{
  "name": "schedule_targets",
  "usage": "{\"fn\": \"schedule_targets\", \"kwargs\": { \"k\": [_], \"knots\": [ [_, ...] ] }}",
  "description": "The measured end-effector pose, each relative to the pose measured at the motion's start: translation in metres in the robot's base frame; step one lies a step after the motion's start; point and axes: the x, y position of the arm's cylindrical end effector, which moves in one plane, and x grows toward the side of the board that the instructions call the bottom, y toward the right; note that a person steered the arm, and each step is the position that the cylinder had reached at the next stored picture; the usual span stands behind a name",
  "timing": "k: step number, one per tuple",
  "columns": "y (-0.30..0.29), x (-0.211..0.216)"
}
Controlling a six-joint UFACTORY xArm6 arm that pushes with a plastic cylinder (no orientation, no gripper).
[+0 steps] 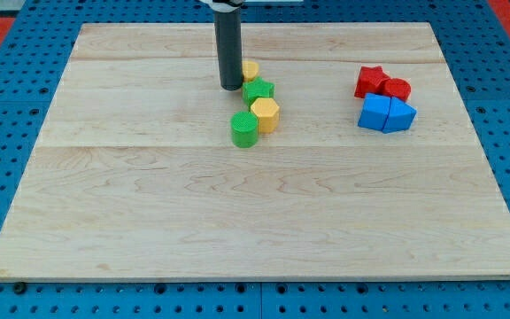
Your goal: Push the yellow heart to the left
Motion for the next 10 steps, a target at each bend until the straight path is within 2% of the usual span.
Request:
{"fn": "schedule_targets", "kwargs": {
  "k": [1, 2, 3, 4, 5, 6, 7, 8, 9, 10],
  "knots": [
    [-0.009, -0.03],
    [-0.059, -0.044],
    [0.034, -0.083],
    [0.146, -0.085],
    [0.158, -0.045],
    [0.126, -0.026],
    [0.096, -0.049],
    [0.059, -0.03],
    [0.055, -0.006],
    [0.01, -0.02]
  ]
}}
